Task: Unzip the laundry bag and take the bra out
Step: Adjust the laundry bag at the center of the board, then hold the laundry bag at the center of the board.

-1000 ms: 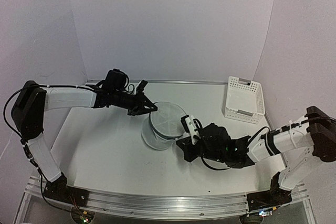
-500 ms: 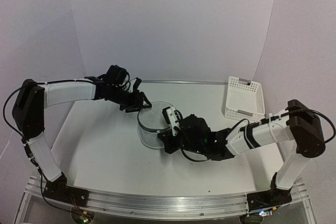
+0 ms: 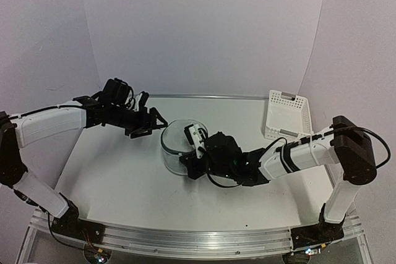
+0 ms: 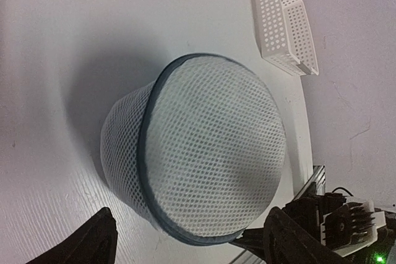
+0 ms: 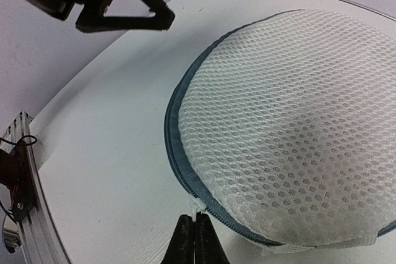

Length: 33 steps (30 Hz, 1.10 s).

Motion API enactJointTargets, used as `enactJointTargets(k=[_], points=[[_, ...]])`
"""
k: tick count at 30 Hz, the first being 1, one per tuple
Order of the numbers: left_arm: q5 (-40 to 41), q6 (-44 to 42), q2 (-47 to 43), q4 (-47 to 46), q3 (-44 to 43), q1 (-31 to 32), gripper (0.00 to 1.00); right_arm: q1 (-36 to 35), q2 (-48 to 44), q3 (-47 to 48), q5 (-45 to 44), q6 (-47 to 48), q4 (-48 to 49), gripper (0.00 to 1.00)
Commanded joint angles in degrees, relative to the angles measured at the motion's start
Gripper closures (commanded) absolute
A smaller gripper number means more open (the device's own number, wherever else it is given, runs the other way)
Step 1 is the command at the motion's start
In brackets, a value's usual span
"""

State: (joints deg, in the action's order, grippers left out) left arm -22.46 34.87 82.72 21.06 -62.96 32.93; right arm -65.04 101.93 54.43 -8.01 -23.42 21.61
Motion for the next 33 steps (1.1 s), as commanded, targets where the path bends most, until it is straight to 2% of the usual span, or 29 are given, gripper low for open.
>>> enactJointTargets(k=[1, 9, 23, 26, 30, 33], points=[[-1.8, 5.2, -3.7, -2.7, 4.8, -0.1, 0.18, -0.4, 0.4, 2.5, 1.0, 0.4, 1.3, 1.00], [-9.0, 14.8, -2.5, -18.9, 14.0, -0.1, 0.20, -0.4, 0.1, 1.3, 3.0, 0.7, 2.7, 1.00], [-12.4, 15.7, 4.8, -22.9, 10.6, 0.1, 0.29, -0.4, -1.6, -2.0, 4.0, 0.7, 3.3, 1.00], [-12.7, 15.2, 6.5, -23.0, 9.3, 0.1, 0.35, -0.4, -1.9, -2.5, 4.1, 1.0, 3.4, 1.00], [-13.0, 14.8, 8.4, -23.0, 7.6, 0.6, 0.49, -0.4, -2.1, -3.0, 4.0, 1.0, 3.3, 1.00], [-13.1, 14.7, 9.2, -23.0, 6.7, 0.9, 0.65, -0.4, -2.4, -3.4, 3.7, 0.9, 3.4, 1.00]])
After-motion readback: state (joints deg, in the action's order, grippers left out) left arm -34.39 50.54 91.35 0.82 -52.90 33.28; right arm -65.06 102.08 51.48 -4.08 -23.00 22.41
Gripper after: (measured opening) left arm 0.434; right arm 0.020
